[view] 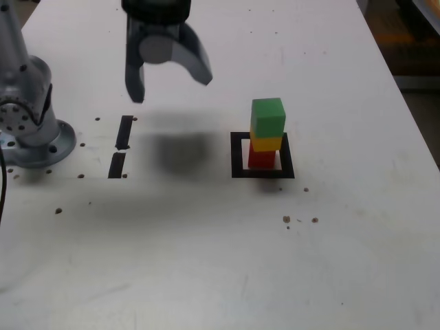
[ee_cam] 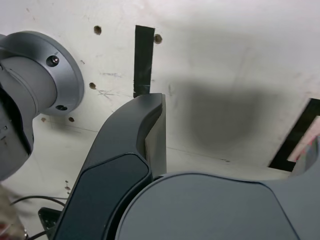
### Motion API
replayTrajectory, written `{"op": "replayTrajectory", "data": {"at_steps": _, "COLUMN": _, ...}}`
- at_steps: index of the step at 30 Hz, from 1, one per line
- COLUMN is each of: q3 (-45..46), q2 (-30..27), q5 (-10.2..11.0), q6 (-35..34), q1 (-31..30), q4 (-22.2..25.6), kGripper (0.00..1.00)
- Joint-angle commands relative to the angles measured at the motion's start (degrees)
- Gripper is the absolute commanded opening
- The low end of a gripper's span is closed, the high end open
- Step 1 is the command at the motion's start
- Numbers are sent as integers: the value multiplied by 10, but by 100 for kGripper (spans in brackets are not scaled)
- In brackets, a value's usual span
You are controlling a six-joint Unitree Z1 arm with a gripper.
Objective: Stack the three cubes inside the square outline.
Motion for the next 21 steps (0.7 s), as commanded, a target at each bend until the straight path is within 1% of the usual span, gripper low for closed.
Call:
{"op": "replayTrajectory", "data": {"at_steps": 1, "q3": 18, "q2": -4, "q5": -7, "q6": 4, "q1": 3, "q4": -22, "kGripper": 99}}
{"op": "replayTrajectory", "data": {"at_steps": 4, "q3": 53, "q2": -4, "q5": -20, "q6": 9, "q1": 5, "q4": -69, "kGripper": 99}}
{"op": "replayTrajectory", "data": {"at_steps": 8, "q3": 84, "q2": -3, "q5": -24, "q6": 15, "q1": 4, "q4": -106, "kGripper": 99}}
{"op": "replayTrajectory", "data": {"at_steps": 21, "q3": 148, "q2": -5, "q5": -26, "q6": 33, "q1": 4, "q4": -143, "kGripper": 99}}
